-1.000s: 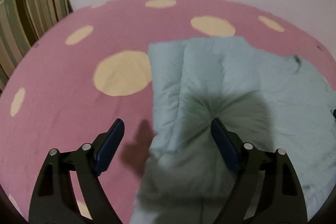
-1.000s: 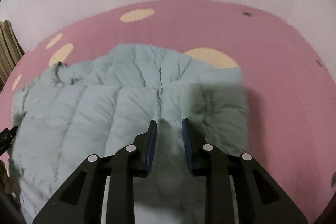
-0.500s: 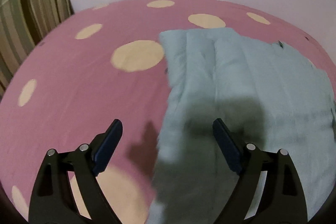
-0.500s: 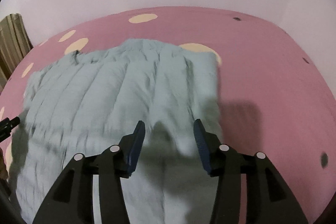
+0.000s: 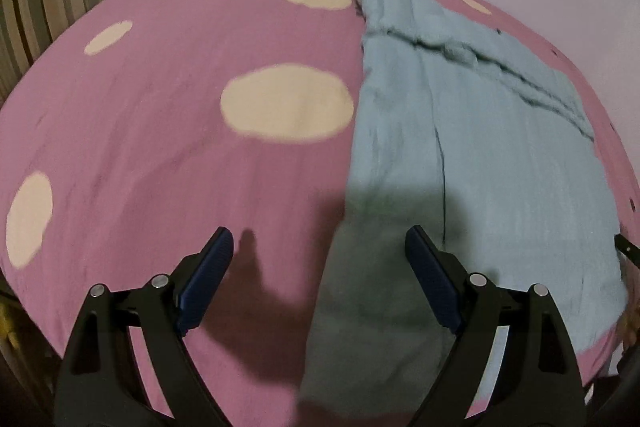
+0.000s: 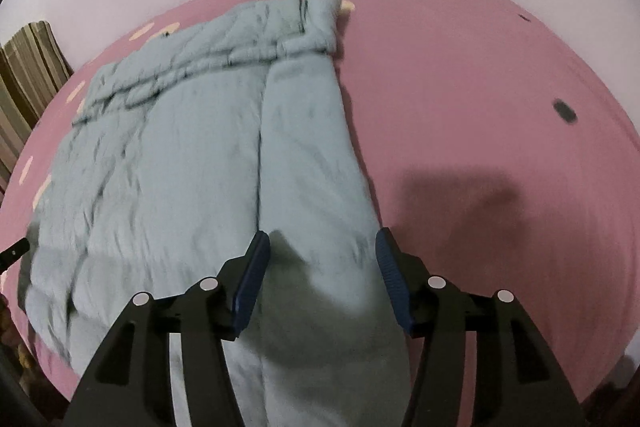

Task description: Fold large clothes

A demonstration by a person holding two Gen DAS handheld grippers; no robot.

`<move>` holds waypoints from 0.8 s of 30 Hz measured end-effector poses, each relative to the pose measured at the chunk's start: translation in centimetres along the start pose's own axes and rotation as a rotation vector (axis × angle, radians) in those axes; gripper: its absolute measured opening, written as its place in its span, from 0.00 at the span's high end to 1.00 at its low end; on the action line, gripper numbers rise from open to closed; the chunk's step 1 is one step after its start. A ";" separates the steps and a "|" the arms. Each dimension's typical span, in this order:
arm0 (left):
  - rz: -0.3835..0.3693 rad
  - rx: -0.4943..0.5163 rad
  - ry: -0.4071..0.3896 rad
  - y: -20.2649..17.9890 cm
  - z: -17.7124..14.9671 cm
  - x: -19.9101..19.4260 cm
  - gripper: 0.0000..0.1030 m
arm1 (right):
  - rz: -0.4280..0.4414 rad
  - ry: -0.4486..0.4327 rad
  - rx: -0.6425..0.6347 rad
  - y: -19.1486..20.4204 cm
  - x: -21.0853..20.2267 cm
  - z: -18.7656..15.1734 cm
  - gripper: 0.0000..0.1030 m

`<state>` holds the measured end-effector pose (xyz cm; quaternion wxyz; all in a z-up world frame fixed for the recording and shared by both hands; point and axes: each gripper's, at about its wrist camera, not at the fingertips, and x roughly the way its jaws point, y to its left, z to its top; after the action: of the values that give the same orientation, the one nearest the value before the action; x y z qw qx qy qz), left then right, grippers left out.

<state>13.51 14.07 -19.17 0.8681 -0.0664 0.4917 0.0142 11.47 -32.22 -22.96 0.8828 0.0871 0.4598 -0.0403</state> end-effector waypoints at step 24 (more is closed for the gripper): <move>-0.160 0.008 -0.019 -1.2 -3.8 -2.3 0.93 | 0.123 -0.031 0.098 0.0 -3.4 -5.0 0.91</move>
<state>9.22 12.46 -18.98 0.8713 -0.1019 0.4768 -0.0565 5.51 -31.28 -22.95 0.8854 0.1576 0.4372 -0.0097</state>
